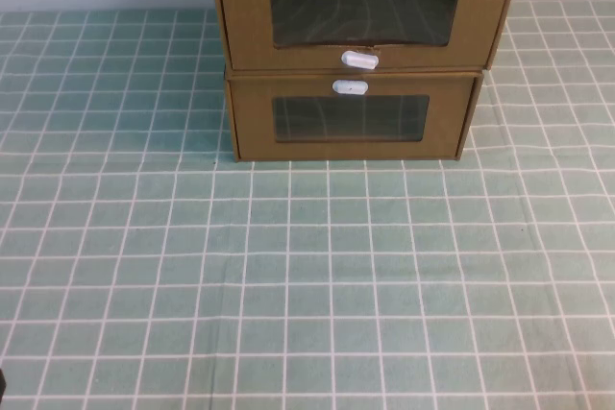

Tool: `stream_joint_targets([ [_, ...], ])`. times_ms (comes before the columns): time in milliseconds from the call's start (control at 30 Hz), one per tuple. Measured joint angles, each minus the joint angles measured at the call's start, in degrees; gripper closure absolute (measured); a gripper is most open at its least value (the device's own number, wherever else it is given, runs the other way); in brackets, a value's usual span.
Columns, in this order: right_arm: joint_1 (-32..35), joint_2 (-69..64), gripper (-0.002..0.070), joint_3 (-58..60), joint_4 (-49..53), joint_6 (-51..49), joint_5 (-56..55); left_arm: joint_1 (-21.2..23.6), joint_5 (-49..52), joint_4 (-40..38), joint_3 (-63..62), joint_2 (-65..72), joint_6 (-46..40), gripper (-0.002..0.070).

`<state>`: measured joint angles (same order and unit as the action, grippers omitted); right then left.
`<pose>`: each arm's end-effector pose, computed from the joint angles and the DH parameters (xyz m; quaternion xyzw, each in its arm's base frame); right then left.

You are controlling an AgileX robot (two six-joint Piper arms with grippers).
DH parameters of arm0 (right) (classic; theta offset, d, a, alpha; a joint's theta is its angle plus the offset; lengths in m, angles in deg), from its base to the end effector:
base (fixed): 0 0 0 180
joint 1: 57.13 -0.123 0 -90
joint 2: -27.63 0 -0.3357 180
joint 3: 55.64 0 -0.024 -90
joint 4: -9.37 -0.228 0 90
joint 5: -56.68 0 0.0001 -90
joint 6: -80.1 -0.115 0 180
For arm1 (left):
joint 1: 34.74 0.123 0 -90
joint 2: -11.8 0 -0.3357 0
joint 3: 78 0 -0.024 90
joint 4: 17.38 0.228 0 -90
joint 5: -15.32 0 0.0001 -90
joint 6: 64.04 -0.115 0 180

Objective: Open the shoe box
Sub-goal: 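Pull the top drawer of the cardboard box fully open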

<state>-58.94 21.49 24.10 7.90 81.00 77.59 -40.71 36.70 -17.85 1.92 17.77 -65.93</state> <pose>0.0019 0.0011 0.1659 -0.0121 0.8026 0.0156 0.5961 0.0016 -0.0005 0.1640 0.0530 0.8035 -0.0246 0.5924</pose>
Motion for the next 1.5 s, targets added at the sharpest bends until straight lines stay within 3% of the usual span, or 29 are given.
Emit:
stream_joint_targets([
  [267,0.0,0.0,0.0690,0.0,0.1,0.0,-1.3,0.0,-0.1,0.0,0.0,0.0,0.0,0.0680],
  [567,0.0,0.0,0.0689,0.0,0.1,0.0,-12.5,0.0,-5.8,0.0,0.0,0.0,0.1,0.0680],
  [933,0.0,0.0,0.0689,0.0,0.1,0.0,-13.7,0.0,-2.9,1.1,0.0,0.0,0.1,0.0680],
  [1233,0.0,0.0,0.0689,0.0,0.1,0.0,-17.2,0.0,-14.1,1.3,0.0,0.0,0.1,0.0680],
  [1500,0.0,0.0,0.0689,0.0,0.1,0.0,-29.9,0.0,-25.6,1.6,0.0,0.0,0.1,0.0680],
])
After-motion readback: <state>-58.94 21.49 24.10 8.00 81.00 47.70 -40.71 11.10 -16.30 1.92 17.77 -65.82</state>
